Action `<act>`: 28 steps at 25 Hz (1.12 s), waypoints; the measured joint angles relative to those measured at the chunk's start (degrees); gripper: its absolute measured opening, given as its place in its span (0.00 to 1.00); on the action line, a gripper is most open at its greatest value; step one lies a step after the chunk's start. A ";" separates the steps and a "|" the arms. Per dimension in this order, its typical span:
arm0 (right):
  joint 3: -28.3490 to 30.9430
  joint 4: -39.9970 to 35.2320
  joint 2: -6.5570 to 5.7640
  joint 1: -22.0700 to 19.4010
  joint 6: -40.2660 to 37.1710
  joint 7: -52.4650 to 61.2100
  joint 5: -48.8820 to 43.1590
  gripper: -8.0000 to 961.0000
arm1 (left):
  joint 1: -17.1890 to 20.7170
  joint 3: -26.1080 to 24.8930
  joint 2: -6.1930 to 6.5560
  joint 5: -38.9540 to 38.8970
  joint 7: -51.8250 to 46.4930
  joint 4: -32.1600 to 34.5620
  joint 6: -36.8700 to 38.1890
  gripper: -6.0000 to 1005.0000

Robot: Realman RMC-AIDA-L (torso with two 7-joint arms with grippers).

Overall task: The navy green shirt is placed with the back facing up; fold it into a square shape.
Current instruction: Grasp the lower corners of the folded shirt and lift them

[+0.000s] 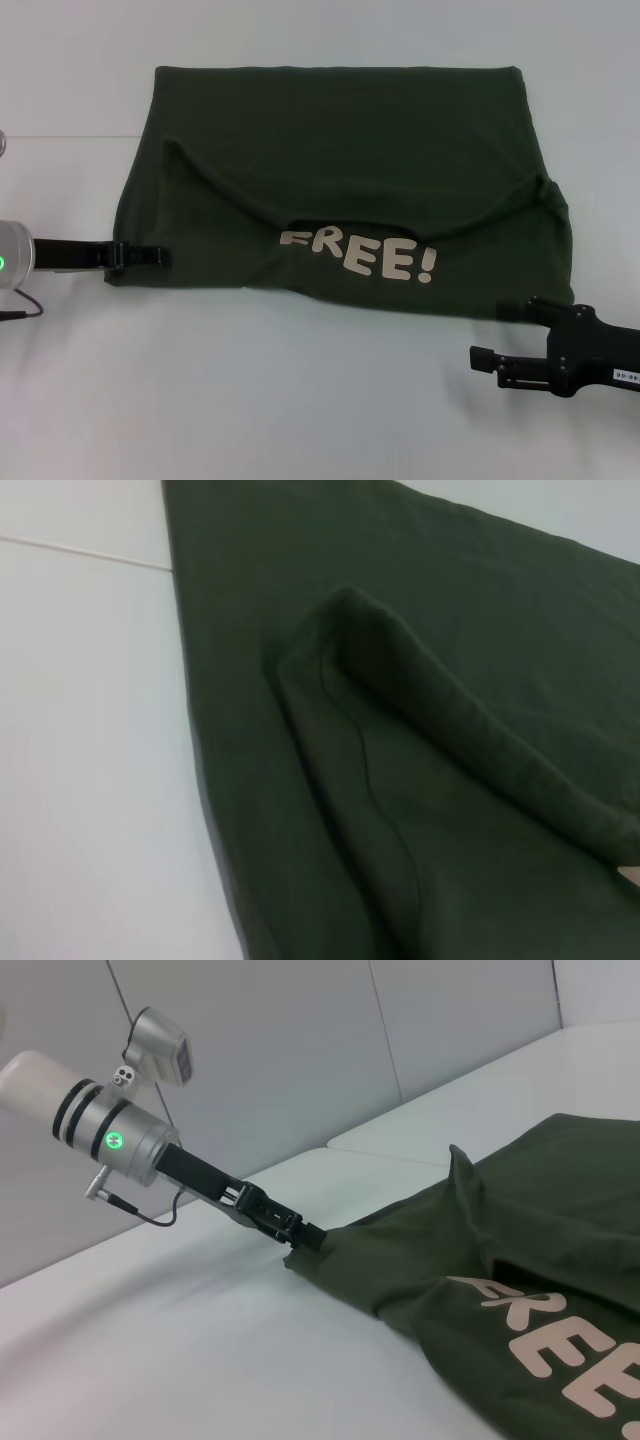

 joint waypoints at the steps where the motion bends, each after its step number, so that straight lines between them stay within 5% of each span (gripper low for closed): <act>1: 0.00 0.00 0.00 0.02 0.00 0.00 0.00 0.99 | 0.01 0.00 0.02 0.00 -0.03 0.00 0.11 0.82; 17: 0.00 0.00 0.07 0.14 0.05 0.19 0.00 0.99 | 0.20 -0.26 -0.02 1.62 -0.49 0.63 0.44 0.82; 28: 0.00 0.00 0.09 0.15 0.07 0.29 0.00 0.99 | -0.04 -0.04 -0.02 2.59 -0.16 0.45 0.22 0.38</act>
